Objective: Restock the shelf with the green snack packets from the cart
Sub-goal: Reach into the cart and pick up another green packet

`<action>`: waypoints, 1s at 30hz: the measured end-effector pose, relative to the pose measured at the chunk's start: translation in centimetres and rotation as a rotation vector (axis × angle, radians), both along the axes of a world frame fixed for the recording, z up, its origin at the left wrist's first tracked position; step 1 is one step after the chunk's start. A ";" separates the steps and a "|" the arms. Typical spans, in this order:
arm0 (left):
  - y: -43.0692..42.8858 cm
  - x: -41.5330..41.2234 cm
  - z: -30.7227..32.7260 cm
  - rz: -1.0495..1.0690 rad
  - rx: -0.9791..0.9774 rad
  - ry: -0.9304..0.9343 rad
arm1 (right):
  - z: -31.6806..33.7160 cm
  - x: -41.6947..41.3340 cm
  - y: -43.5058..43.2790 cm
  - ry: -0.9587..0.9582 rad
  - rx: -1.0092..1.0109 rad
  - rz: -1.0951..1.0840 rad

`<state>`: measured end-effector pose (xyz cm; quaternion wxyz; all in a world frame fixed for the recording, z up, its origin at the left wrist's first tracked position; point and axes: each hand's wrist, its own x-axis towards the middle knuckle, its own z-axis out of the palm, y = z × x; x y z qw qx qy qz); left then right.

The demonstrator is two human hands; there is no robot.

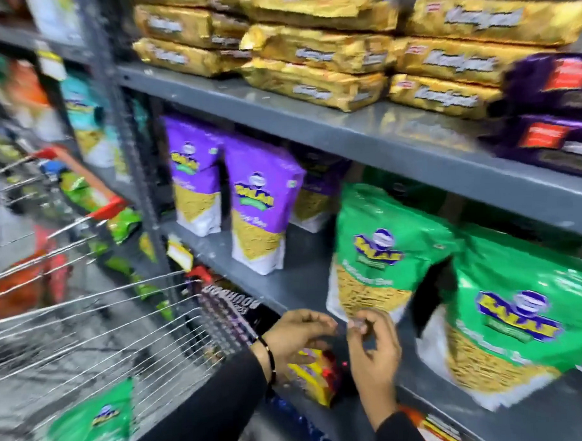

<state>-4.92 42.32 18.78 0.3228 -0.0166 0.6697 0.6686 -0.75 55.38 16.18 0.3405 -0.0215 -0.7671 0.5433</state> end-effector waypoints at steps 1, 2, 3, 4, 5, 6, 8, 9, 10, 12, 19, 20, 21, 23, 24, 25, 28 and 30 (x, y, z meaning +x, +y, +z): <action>-2.4 -0.2 -0.2 0.047 0.011 -0.007 | -0.6 -0.9 -1.7 -0.091 0.016 0.079; -4.9 -0.5 -0.4 0.103 0.013 -0.023 | -1.4 -1.8 -3.6 -0.200 0.035 0.166; -7.5 -0.7 -0.9 0.167 0.012 -0.030 | -2.3 -2.7 -5.7 -0.327 0.072 0.252; -10.2 -0.7 -1.4 0.235 0.011 -0.043 | -3.2 -3.4 -7.9 -0.444 0.097 0.355; -12.8 -0.7 -2.1 0.299 0.009 -0.055 | -4.1 -3.8 -10.1 -0.547 0.129 0.452; -15.5 -0.6 -2.9 0.358 0.000 -0.072 | -4.9 -4.2 -12.4 -0.618 0.162 0.537; -21.5 0.0 -5.1 0.486 -0.011 -0.113 | -6.6 -4.9 -17.5 -0.720 0.213 0.647; -24.5 0.4 -6.2 0.557 -0.007 -0.143 | -7.4 -5.1 -19.9 -0.788 0.228 0.724; -27.4 1.1 -7.5 0.628 -0.014 -0.178 | -8.0 -5.3 -22.2 -0.865 0.247 0.802; -33.2 2.4 -10.8 0.768 -0.029 -0.267 | -10.0 -5.9 -26.8 -0.996 0.279 0.930; -46.3 5.5 -22.9 1.003 -0.201 -0.446 | -19.9 -7.5 -35.8 -1.178 0.726 1.152; -47.2 5.8 -24.7 1.002 -0.226 -0.474 | -21.2 -7.5 -36.9 -1.318 0.635 1.089; -47.8 5.8 -25.9 0.995 -0.240 -0.513 | -22.3 -7.5 -37.8 -1.383 0.575 1.076; -48.5 5.7 -28.8 0.967 -0.275 -0.575 | -24.1 -7.8 -39.1 -1.444 0.534 1.003; -49.0 5.6 -31.0 0.947 -0.288 -0.604 | -26.3 -8.0 -39.9 -1.459 0.597 1.010; -48.9 5.6 -31.6 0.913 -0.312 -0.610 | -27.0 -8.1 -39.8 -1.490 0.666 0.982; -48.9 4.8 -33.8 0.858 -0.289 -0.677 | -31.9 -7.4 -40.0 -1.616 0.708 0.939; -48.7 4.3 -34.7 0.870 -0.262 -0.682 | -35.3 -6.6 -40.1 -1.715 0.631 0.959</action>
